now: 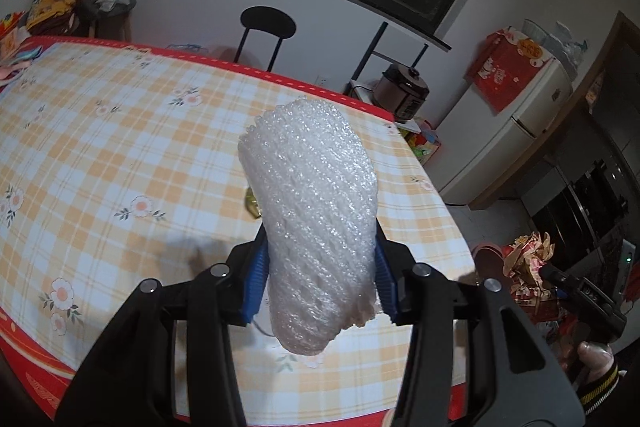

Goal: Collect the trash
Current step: 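Drop the paper bag into the brown bin with the right tool while the left tool carries the foam net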

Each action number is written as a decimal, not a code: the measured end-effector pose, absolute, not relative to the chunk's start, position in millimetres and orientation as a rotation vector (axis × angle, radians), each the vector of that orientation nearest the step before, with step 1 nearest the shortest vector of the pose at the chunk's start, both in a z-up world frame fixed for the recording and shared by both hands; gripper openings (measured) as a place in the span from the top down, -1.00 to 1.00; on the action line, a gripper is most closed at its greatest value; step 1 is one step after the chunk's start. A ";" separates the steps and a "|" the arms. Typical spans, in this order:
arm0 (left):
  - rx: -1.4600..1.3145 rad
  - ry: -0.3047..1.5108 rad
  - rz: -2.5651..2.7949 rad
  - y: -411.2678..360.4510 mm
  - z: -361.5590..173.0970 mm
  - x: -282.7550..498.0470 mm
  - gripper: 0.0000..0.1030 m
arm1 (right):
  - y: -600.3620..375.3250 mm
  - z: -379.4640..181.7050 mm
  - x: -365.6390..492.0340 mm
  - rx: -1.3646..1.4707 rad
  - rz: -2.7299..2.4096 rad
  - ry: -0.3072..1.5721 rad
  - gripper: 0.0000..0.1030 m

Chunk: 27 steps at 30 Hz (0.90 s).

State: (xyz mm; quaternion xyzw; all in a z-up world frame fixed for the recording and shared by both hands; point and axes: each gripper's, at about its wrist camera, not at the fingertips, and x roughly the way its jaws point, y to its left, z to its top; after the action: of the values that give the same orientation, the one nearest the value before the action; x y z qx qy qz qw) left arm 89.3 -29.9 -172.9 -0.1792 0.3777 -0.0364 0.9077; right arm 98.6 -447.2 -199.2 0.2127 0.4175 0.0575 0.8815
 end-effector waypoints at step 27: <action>-0.191 0.756 -0.181 -169.7 -120.8 109.9 0.07 | -624.0 -240.5 136.6 0.429 -0.102 0.879 -0.71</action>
State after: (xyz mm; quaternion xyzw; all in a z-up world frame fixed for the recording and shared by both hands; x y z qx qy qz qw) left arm 109.9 -169.7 -120.8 -0.0931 0.3680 -0.0879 0.9210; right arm 136.6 -624.0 -240.5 0.2058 0.4221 -0.0492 0.8815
